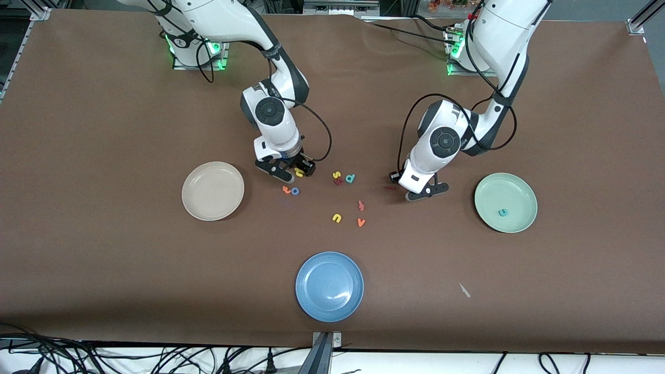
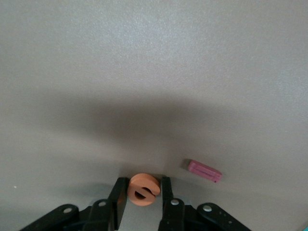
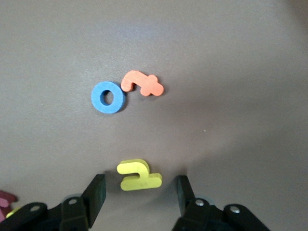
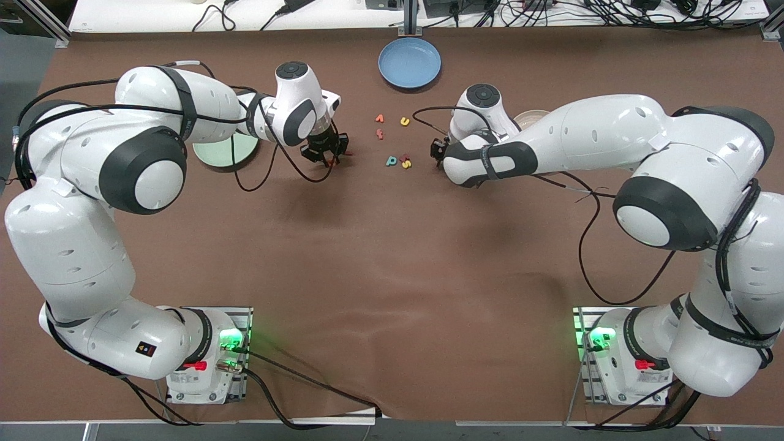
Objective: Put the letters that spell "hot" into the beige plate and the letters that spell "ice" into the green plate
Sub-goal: 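Place the orange letter on the green plate while the right gripper grasps yellow letter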
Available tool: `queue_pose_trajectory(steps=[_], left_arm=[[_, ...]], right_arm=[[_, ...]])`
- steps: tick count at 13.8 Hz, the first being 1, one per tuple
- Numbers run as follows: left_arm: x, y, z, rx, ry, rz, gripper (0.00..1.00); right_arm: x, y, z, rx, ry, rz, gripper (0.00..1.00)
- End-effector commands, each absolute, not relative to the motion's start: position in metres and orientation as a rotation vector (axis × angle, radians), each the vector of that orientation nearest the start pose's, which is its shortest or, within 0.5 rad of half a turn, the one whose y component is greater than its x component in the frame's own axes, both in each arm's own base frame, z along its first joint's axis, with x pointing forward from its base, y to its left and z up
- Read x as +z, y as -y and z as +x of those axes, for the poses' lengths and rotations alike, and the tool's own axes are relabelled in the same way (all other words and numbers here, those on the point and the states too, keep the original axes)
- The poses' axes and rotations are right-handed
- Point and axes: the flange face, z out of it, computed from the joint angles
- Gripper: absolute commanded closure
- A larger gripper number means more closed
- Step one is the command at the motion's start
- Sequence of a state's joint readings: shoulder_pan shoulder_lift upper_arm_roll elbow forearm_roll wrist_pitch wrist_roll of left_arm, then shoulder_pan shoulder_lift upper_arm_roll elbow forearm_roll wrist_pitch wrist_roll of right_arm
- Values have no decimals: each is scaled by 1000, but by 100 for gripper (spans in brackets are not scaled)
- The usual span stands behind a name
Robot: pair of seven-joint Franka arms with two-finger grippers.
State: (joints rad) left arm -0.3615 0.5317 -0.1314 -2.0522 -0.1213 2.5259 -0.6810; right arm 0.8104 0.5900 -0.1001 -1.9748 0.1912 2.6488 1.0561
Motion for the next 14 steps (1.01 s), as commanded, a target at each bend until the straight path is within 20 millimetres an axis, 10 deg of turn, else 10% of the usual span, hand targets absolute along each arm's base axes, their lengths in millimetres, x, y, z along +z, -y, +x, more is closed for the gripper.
queue_pose_trajectory(steps=[1,6,14], left_arm=[[168,283,517,174,471,-3189,88],[198,266,533,153,417,-3188,96],[255,117,598,342,2,-3132,94]], right_arm=[[169,-404,479,-36,-721,-2944,31],[163,-401,481,-32,-708,-2956,42],[163,-401,480,-33,-700,-2956,63]])
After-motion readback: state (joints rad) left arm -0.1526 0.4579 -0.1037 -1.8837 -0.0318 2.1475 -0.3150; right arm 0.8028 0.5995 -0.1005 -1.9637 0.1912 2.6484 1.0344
